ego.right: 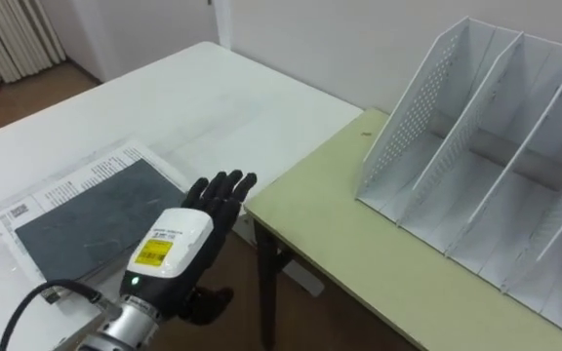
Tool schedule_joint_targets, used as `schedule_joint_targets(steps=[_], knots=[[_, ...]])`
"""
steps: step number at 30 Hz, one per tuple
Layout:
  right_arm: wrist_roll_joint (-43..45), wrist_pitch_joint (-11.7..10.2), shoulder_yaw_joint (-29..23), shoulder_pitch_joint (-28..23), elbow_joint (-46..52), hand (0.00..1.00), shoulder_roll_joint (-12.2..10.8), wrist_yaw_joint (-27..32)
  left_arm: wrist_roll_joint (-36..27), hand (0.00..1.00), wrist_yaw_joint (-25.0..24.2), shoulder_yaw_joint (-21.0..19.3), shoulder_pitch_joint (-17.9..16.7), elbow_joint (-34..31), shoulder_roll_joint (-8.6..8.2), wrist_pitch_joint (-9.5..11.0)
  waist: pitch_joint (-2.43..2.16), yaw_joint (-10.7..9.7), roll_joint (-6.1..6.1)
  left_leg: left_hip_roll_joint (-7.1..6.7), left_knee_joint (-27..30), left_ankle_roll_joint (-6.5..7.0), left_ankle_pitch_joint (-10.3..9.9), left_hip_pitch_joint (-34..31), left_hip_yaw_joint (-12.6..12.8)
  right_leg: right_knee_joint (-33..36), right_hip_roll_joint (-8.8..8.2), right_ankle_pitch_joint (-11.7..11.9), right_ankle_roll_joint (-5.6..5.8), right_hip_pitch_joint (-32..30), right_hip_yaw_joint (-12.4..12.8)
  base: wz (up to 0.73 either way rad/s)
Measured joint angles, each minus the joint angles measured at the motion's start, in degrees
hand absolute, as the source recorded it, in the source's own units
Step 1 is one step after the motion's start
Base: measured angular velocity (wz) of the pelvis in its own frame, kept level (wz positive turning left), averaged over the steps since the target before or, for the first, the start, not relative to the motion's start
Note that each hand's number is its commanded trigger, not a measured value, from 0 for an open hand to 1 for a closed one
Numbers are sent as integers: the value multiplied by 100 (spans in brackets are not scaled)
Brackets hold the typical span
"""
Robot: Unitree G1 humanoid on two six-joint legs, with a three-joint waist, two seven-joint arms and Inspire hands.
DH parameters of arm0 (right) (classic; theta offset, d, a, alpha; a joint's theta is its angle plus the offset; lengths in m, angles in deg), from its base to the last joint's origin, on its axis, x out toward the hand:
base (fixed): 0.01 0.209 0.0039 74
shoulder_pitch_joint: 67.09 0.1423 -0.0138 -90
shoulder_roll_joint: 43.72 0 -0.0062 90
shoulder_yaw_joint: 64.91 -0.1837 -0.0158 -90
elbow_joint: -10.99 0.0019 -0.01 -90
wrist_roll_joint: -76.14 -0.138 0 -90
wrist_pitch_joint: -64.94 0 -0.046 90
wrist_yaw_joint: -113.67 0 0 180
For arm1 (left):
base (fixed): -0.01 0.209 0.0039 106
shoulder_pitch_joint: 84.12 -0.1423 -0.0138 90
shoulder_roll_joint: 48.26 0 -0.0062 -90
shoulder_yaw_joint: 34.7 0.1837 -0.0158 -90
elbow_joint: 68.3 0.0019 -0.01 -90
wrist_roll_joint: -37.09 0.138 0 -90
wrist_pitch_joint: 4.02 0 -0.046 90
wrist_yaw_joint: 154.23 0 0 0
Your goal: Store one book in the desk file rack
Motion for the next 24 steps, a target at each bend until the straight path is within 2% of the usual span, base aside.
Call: schedule_joint_targets(steps=[1,2,3,11,17,24], knots=[[0,0,1,0,-13,0,-2,2,0,0,65,-4,0,-41,2,16,0,3,-6,-6,0,1,1,22,-16,-12,-2,0,0,32,-2,8],[-2,-1,6,-21,-47,0,-7,15,1,0,146,-4,0,-96,7,53,-38,3,-23,-27,1,3,2,30,-62,-64,-10,0,0,82,-15,11],[-7,-1,27,-28,-48,0,-8,32,1,0,206,-4,0,-179,30,73,-50,6,-33,-37,23,4,3,31,-80,-86,-15,0,0,115,-60,12],[2,12,111,-27,-47,0,-5,108,-2,0,333,-41,0,-352,78,76,-39,50,-26,-48,22,-9,30,1,-134,-73,-13,3,-5,148,-130,3],[30,9,11,-20,-84,0,37,106,0,0,346,-447,0,-422,72,103,-20,75,64,-44,46,-15,42,-26,-134,-68,-5,16,-26,130,-121,0],[31,13,-135,-30,-123,0,66,104,4,0,345,-702,-115,-421,74,81,-28,84,158,-45,19,-17,43,-25,-146,-78,-2,16,-25,125,-108,0]])
